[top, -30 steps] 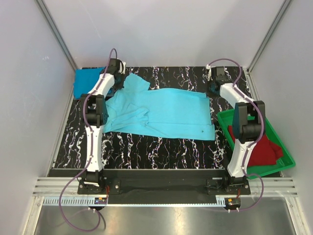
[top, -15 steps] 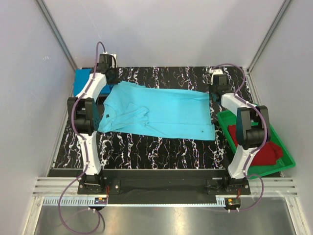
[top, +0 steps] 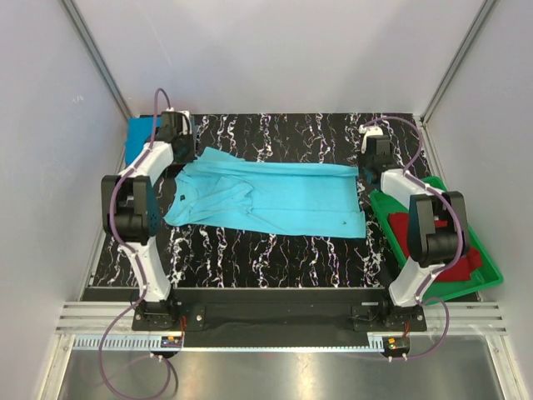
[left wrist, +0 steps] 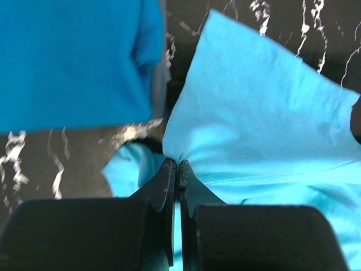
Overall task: Fold and stack the t-shirts
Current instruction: Fold the tshirt
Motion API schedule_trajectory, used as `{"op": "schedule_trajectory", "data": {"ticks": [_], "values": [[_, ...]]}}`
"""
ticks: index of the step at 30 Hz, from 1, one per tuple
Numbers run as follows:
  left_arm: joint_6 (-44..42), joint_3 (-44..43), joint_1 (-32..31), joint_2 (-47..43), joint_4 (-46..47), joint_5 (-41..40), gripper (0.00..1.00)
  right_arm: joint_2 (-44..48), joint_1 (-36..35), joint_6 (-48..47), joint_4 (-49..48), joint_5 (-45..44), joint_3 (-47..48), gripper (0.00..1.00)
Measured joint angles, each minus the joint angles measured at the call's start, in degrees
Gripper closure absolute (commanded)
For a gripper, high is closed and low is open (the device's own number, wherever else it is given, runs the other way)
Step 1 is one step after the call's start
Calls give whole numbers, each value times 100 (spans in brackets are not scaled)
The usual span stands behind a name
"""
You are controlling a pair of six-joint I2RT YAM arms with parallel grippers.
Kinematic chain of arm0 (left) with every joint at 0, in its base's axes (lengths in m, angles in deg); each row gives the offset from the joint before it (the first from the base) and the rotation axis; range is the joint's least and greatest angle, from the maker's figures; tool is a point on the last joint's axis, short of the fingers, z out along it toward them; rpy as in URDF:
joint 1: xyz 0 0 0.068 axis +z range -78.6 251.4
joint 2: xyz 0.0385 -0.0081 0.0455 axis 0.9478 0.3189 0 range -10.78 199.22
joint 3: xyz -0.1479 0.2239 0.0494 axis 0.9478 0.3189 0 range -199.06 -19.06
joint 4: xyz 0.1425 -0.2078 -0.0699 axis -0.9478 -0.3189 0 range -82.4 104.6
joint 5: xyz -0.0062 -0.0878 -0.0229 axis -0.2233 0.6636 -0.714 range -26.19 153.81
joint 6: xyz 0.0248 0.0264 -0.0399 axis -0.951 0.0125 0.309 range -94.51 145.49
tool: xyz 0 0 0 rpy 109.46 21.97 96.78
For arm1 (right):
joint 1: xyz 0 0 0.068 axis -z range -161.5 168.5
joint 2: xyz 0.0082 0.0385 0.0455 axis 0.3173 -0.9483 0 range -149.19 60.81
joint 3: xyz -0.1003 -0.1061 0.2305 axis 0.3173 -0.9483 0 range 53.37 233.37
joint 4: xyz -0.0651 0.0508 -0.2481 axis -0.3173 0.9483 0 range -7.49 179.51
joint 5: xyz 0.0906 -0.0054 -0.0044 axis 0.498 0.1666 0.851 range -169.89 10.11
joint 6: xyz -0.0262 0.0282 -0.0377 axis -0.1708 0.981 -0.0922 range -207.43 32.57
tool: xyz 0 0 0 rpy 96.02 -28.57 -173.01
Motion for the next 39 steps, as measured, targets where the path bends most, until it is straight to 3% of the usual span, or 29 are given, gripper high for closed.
{"op": "schedule_trajectory", "data": {"ticks": [11,32,34,35,39], "values": [[129,1117,57,-927,553,-83,98,868,4,273,9,479,-800,100],[372,2175,50,-1611,824,-361,95,1064,7,1154,507,728,-1104,100],[415,2350,39,-1696,824,-420,84,1071,7,1252,588,713,-1123,94],[433,2437,26,-1740,798,-487,71,1080,7,1303,634,734,-1137,83],[529,2590,-13,-1884,621,-870,54,1239,7,1504,868,894,-1200,65]]}}
